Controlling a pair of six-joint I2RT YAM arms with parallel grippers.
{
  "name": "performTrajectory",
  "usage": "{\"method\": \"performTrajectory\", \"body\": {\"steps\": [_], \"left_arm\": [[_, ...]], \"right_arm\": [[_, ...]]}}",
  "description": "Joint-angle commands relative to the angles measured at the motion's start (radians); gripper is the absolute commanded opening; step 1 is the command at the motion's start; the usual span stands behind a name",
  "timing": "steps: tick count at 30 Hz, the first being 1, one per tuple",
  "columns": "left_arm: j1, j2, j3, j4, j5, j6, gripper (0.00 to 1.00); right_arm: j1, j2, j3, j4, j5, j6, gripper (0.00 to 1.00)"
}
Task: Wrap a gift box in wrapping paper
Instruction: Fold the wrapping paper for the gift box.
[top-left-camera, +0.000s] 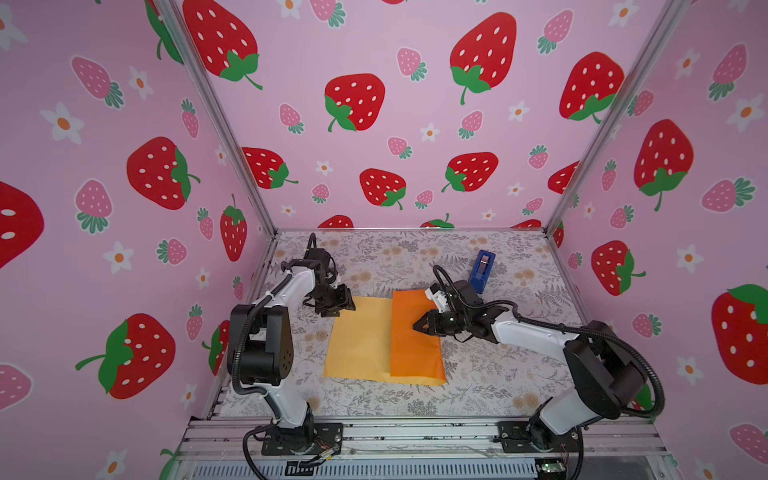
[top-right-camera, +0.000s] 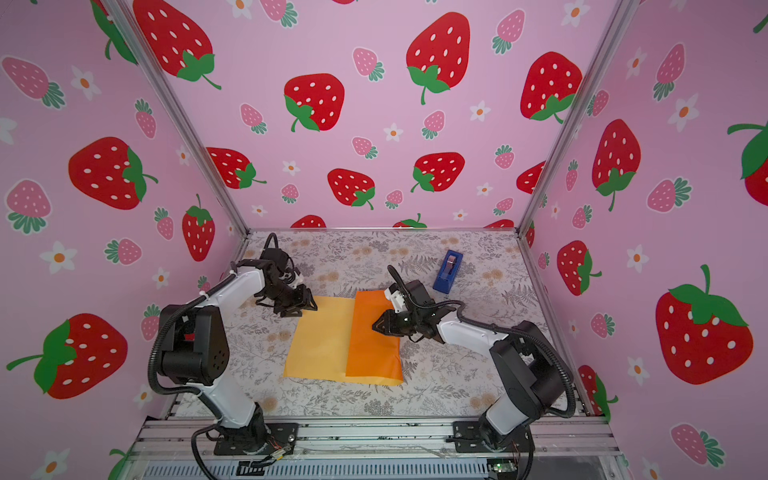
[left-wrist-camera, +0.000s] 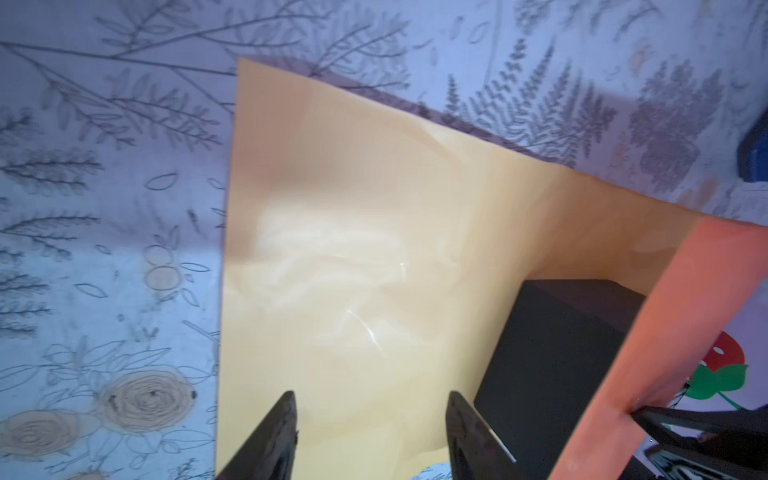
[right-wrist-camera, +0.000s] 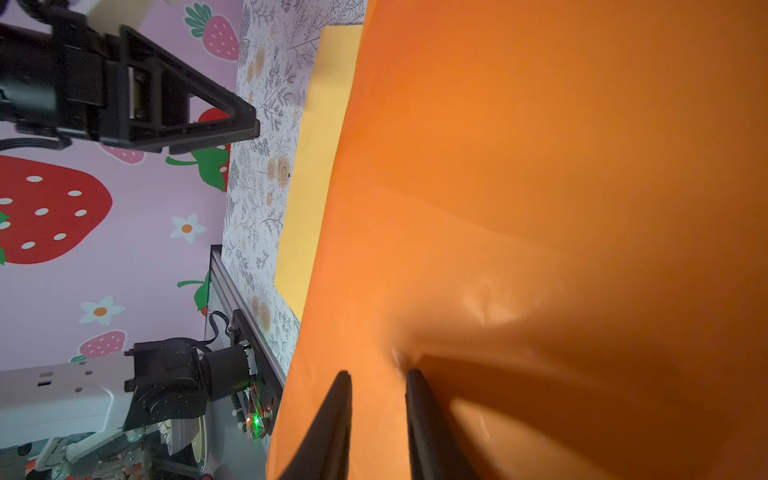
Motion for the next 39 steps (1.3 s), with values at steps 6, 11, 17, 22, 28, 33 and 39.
{"method": "performTrajectory", "body": {"steps": [6, 11, 17, 22, 28, 33, 39], "left_arm": [[0.136, 0.108, 0.021, -0.002, 0.11, 0.165, 0.7], [0.135, 0.173, 0.091, 0.069, 0.179, 0.228, 0.71], [0.135, 0.298, 0.158, 0.039, 0.228, 0.262, 0.7], [0.134, 0.327, 0.151, 0.003, 0.286, 0.282, 0.68], [0.134, 0.275, 0.094, 0.018, 0.414, 0.292, 0.68], [0.124, 0.241, 0.065, 0.003, 0.388, 0.278, 0.66], [0.122, 0.14, -0.032, 0.0, 0.337, 0.249, 0.67]], "right_arm": [[0.003, 0.028, -0.051, -0.046, 0.023, -0.018, 0.27], [0.003, 0.022, -0.086, -0.002, -0.001, 0.005, 0.27], [0.001, 0.019, -0.093, 0.009, -0.007, 0.007, 0.28], [0.002, 0.018, -0.089, 0.011, -0.012, 0.005, 0.27], [0.001, 0.032, -0.077, 0.017, -0.034, 0.0, 0.27], [0.0, 0.037, -0.075, 0.018, -0.041, -0.007, 0.27], [-0.001, 0.036, -0.076, 0.024, -0.055, -0.005, 0.28]]}}
